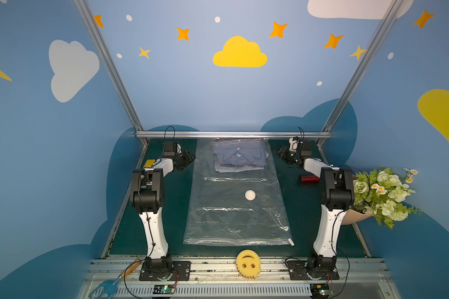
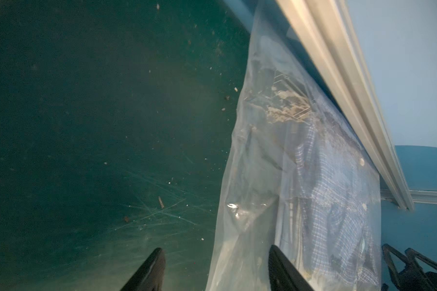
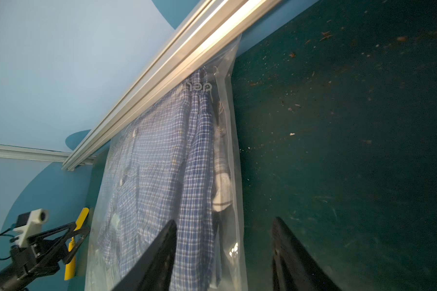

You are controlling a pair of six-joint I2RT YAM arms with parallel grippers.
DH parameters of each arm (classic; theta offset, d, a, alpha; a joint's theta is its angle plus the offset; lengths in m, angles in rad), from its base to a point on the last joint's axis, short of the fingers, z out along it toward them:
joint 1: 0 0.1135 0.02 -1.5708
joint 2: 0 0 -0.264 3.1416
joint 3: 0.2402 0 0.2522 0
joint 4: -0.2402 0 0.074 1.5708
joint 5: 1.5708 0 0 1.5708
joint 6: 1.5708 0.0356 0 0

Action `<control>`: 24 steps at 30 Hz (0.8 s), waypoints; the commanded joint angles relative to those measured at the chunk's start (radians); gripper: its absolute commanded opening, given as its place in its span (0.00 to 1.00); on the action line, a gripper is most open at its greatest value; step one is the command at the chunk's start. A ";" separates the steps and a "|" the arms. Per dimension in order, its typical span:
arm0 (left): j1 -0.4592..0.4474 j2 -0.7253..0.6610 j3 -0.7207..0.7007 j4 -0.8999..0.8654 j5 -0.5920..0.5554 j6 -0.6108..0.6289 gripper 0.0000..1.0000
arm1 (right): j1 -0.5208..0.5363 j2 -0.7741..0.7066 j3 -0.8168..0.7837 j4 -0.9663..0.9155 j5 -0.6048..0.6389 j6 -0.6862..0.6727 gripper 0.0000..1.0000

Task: Take the shirt out of the vacuum bag
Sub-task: Adjust the vacuum bag at the center of the board.

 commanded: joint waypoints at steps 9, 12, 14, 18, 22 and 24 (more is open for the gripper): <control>0.015 0.171 0.188 -0.092 0.190 -0.050 0.63 | 0.042 0.144 0.130 0.047 -0.049 0.101 0.44; 0.009 0.201 0.228 -0.120 0.210 -0.044 0.62 | 0.063 0.178 0.180 0.019 -0.050 0.096 0.39; 0.002 0.210 0.238 -0.121 0.222 -0.042 0.59 | 0.068 0.190 0.190 0.026 -0.054 0.108 0.34; -0.006 0.227 0.251 -0.124 0.213 -0.044 0.49 | 0.079 0.207 0.207 0.030 -0.070 0.121 0.24; -0.006 0.220 0.226 -0.101 0.206 -0.059 0.34 | 0.096 0.225 0.232 0.019 -0.086 0.124 0.18; -0.003 0.202 0.197 -0.081 0.189 -0.066 0.26 | 0.110 0.236 0.251 0.006 -0.090 0.120 0.17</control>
